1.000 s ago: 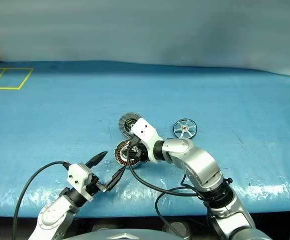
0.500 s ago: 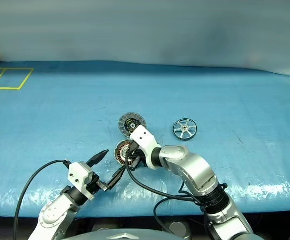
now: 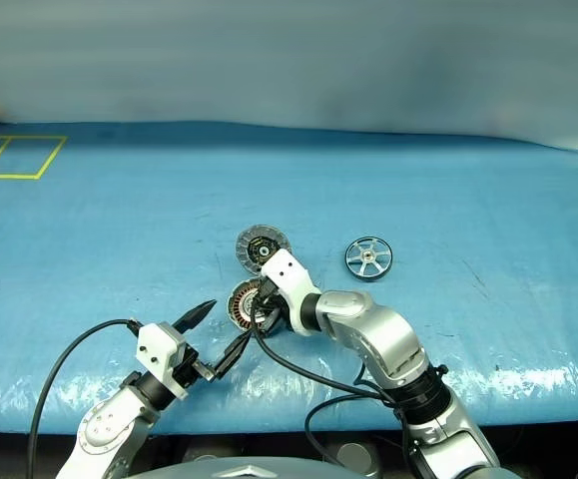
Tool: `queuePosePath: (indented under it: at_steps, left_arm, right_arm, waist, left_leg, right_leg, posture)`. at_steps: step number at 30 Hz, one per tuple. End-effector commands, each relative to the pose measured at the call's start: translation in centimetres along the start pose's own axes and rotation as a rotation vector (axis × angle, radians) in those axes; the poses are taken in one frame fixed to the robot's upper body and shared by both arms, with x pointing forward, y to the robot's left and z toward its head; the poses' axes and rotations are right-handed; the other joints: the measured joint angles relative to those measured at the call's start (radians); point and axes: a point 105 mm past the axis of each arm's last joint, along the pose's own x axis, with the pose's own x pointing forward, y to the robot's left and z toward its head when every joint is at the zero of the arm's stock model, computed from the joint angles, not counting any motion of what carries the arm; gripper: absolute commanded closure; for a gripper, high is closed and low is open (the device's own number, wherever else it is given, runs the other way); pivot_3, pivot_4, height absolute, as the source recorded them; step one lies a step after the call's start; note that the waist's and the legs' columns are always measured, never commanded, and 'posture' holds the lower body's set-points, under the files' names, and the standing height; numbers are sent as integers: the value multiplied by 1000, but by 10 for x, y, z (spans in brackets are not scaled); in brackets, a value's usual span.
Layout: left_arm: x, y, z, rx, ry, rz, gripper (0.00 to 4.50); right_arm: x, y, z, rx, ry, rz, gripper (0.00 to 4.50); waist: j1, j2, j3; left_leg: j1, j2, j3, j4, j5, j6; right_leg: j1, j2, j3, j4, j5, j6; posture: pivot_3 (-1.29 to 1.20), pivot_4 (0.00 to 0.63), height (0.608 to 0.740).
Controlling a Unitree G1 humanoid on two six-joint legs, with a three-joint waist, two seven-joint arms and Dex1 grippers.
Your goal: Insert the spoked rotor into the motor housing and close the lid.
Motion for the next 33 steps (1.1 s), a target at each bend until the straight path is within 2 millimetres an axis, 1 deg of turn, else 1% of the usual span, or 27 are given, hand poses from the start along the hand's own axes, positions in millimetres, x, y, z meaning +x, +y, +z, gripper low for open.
queuePosePath:
  at_steps: [1,12,20,25,27,29,33]
  left_arm:
    - [1,-3,9,8,-31,-6,0]
    - [0,-4,8,6,-29,-5,0]
    - [1,-5,8,2,-29,-7,0]
    - [1,-5,7,0,-27,-5,0]
    - [1,-6,7,-1,-27,-5,0]
    - [1,-6,7,-3,-26,-4,0]
    - [0,-6,6,-5,-25,-3,0]
  right_arm:
    - [0,3,7,-14,-35,6,4485]
    - [3,4,2,-27,-5,10,4485]
    - [4,5,8,-23,-23,20,4485]
    - [6,3,-3,-31,39,2,4485]
    - [6,3,-5,-32,47,2,4485]
    - [5,5,-2,-27,30,15,4485]
    - [1,9,9,-16,-29,45,4485]
  waist:
    - [0,0,0]
    - [-4,0,0]
    - [-6,0,0]
    - [-7,0,0]
    - [-8,0,0]
    - [-8,0,0]
    - [-8,0,0]
  left_leg:
    - [0,0,0,0,0,0]
    - [0,0,0,0,0,0]
    - [0,0,0,0,0,0]
    - [0,0,0,0,0,0]
    - [1,0,0,0,0,0]
    - [1,0,0,0,0,0]
    - [0,0,0,0,0,0]
  right_leg:
    - [0,0,0,0,0,0]
    - [0,0,0,0,0,0]
    - [0,0,0,0,0,0]
    - [0,0,0,0,0,0]
    - [0,0,0,0,0,0]
    - [0,0,0,0,0,0]
    - [0,0,0,0,0,0]
  posture:
    - [0,150,740]
    - [0,150,740]
    - [0,150,740]
    - [0,150,740]
    - [0,150,740]
    - [0,150,740]
    - [0,150,740]
